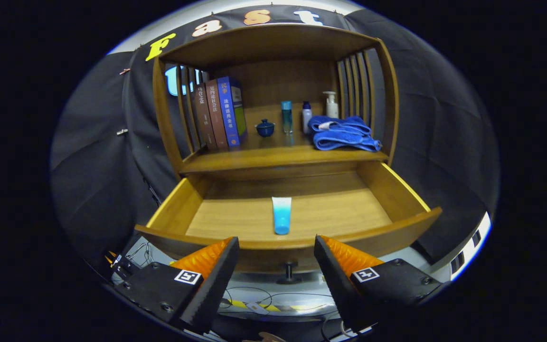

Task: Pull open the drawer, take out the items inside it, and place them on the countertop above the cabinet.

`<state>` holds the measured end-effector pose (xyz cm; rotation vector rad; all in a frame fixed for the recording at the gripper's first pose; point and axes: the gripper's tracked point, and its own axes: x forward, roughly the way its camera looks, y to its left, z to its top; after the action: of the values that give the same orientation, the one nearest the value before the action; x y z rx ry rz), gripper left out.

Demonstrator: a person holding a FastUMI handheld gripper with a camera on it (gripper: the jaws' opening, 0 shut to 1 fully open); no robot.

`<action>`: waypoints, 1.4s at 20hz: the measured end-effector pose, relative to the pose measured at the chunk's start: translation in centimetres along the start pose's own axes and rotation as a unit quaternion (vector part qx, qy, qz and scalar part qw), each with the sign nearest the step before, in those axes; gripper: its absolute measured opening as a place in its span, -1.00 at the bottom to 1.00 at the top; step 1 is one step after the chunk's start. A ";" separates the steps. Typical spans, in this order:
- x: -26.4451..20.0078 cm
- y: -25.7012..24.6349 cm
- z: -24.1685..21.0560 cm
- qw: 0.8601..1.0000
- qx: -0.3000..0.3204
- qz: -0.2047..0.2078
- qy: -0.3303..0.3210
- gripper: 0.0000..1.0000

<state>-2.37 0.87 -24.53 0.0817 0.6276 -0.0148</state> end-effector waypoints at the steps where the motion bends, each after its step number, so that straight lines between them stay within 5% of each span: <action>1: 0.8 -0.2 1.2 1.000 -0.002 -0.004 -0.003 0.99; 11: 13.3 -1.0 1.9 0.990 0.020 -0.026 0.137 1.00; 17: 18.3 -2.0 -2.7 0.963 0.014 -0.042 0.267 1.00; 28: 18.7 -3.0 -5.3 0.907 0.022 -0.088 0.411 0.86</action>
<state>9.57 -1.53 -39.97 0.0725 1.4818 -0.1776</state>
